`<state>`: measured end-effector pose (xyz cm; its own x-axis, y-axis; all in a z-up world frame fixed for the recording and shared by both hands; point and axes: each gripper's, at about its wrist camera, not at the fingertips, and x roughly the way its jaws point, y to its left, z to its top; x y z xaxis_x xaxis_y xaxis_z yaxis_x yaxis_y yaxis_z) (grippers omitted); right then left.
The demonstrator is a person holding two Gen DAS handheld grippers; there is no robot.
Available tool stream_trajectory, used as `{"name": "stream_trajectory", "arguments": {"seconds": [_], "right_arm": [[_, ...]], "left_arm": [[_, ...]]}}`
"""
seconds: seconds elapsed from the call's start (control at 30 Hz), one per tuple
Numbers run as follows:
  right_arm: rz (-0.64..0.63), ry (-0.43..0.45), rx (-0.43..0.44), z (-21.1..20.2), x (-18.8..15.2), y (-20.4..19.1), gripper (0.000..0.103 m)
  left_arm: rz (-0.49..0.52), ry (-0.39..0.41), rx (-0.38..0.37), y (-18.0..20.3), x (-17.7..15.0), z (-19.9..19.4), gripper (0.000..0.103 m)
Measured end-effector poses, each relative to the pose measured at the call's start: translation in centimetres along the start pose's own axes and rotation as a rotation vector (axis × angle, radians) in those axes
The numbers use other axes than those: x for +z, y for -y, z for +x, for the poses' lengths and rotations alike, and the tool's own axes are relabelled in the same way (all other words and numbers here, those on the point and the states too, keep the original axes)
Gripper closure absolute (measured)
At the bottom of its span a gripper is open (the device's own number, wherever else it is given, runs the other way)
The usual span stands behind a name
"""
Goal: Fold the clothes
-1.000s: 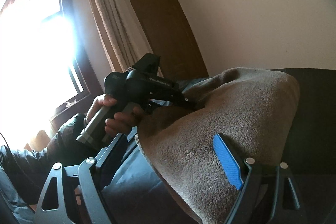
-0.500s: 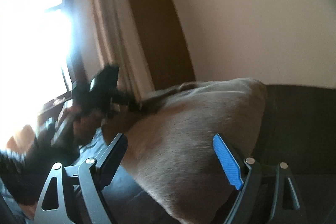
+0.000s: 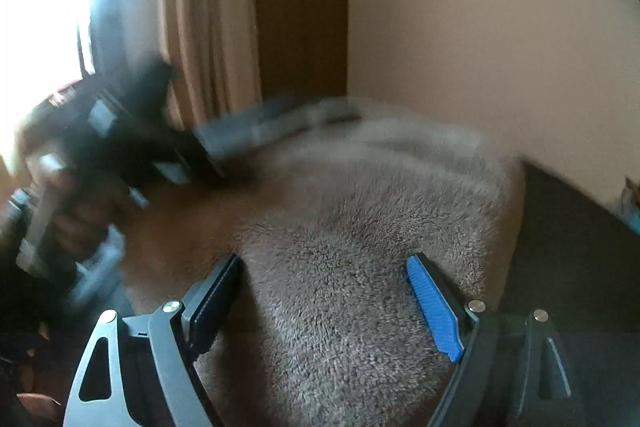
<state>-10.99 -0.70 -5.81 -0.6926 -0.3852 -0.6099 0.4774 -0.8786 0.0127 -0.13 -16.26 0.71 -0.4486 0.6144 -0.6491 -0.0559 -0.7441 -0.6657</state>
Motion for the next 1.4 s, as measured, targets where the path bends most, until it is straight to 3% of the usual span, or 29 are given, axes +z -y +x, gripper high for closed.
{"name": "stream_trajectory", "arguments": {"seconds": [0.17, 0.3, 0.4, 0.6, 0.83, 0.9, 1.03, 1.13, 1.23, 1.4], "right_arm": [[0.024, -0.022, 0.024, 0.1, -0.9, 1.0, 0.016], [0.028, -0.004, 0.041, -0.6, -1.6, 1.2, 0.014], [0.031, 0.027, 0.049, -1.3, -2.4, 1.3, 0.014], [0.056, 0.059, 0.084, -2.7, -3.1, 2.1, 0.014], [0.052, 0.062, 0.084, -3.8, -3.3, 2.2, 0.013], [0.044, 0.064, 0.077, -4.4, -3.4, 2.3, 0.013], [0.091, 0.089, 0.099, -6.1, -3.4, 3.3, 0.013], [0.147, 0.123, 0.102, -7.8, -3.5, 4.8, 0.013], [0.189, 0.153, 0.092, -8.1, -3.0, 6.3, 0.013], [0.235, 0.189, 0.069, -9.5, -3.2, 8.2, 0.013]], "left_arm": [[0.034, 0.095, 0.007, 2.1, 0.8, -3.0, 0.026], [0.142, 0.160, -0.005, 6.1, 1.0, -5.1, 0.022], [0.167, 0.085, 0.046, 7.6, 1.9, -2.8, 0.022], [0.079, -0.061, 0.160, 6.3, 5.7, 4.6, 0.022], [0.000, -0.106, 0.273, 3.3, 7.5, 8.8, 0.021], [0.013, -0.094, 0.273, 3.2, 7.4, 9.1, 0.016], [0.035, -0.071, 0.271, 2.9, 7.1, 9.4, 0.016], [0.000, -0.064, 0.228, 2.5, 7.1, 8.3, 0.016], [-0.005, -0.022, 0.170, 2.9, 6.1, 5.3, 0.016], [0.114, 0.034, 0.106, 5.3, 2.2, 1.1, 0.016]]}}
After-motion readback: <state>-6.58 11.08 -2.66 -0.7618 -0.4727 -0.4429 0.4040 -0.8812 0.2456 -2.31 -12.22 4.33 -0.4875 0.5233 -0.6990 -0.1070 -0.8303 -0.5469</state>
